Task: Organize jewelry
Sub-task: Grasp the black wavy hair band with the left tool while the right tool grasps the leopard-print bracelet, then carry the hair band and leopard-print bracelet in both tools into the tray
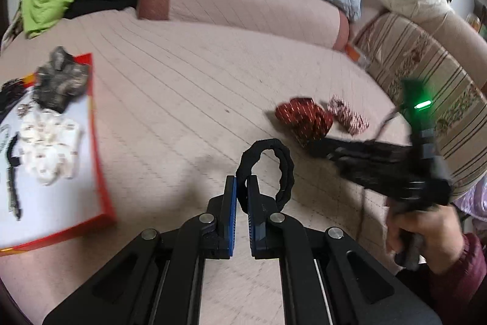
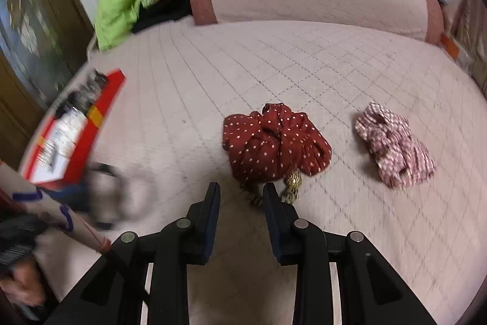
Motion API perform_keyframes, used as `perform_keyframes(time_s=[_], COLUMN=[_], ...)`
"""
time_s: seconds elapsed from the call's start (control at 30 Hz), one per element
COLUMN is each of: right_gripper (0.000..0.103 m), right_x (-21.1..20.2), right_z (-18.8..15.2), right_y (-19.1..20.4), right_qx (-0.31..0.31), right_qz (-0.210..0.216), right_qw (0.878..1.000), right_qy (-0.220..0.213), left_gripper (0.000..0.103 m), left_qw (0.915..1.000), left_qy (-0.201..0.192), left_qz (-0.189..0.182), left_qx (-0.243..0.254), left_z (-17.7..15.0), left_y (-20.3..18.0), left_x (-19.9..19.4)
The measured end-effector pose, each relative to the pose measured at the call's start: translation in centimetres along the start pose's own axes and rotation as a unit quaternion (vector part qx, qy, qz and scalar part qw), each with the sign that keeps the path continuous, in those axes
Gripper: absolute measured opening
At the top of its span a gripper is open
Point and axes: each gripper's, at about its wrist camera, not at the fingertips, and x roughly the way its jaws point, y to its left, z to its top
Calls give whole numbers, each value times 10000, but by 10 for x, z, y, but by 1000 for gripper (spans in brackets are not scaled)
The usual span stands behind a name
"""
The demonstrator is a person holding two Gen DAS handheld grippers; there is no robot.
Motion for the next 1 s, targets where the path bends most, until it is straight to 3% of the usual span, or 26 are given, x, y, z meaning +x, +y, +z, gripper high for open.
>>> perform_keyframes(time_s=[0.1, 0.13, 0.17, 0.27, 0.37, 0.47, 0.53, 0.77, 1.0], right_gripper=[28, 22, 7, 7, 7, 7, 7, 7, 7], right_x=[24, 25, 24, 17, -1, -20, -26, -22, -7], right_z=[-1, -1, -1, -5, -6, 0, 3, 22, 22], right_y=[-1, 3, 9, 26, 53, 79, 98, 185, 228], right_qx=[-85, -228, -391, -235, -42, 65, 92, -454, -881], right_qz=[49, -29, -42, 890, 1976, 2735, 2984, 3149, 2929], right_qw=[9994, 9992, 9987, 9949, 9800, 9618, 9543, 9479, 9521], right_qy=[342, 318, 325, 403, 223, -66, -163, -156, -35], left_gripper=[6, 6, 6, 6, 6, 6, 6, 6, 6], left_qw=[9997, 9994, 9990, 9971, 9939, 9898, 9865, 9792, 9790], left_qy=[-215, -276, -364, -576, -750, -863, -917, -901, -662], left_qz=[92, 135, 183, 293, 459, 649, 814, 988, 967], left_qx=[-100, -135, -187, -409, -667, -934, -1089, -1526, -1669], left_z=[-1, 0, -1, 1, 0, -5, -8, -19, -32], left_y=[21, 27, 35, 61, 93, 125, 144, 187, 203], left_x=[-23, -29, -37, -55, -73, -87, -95, -110, -105])
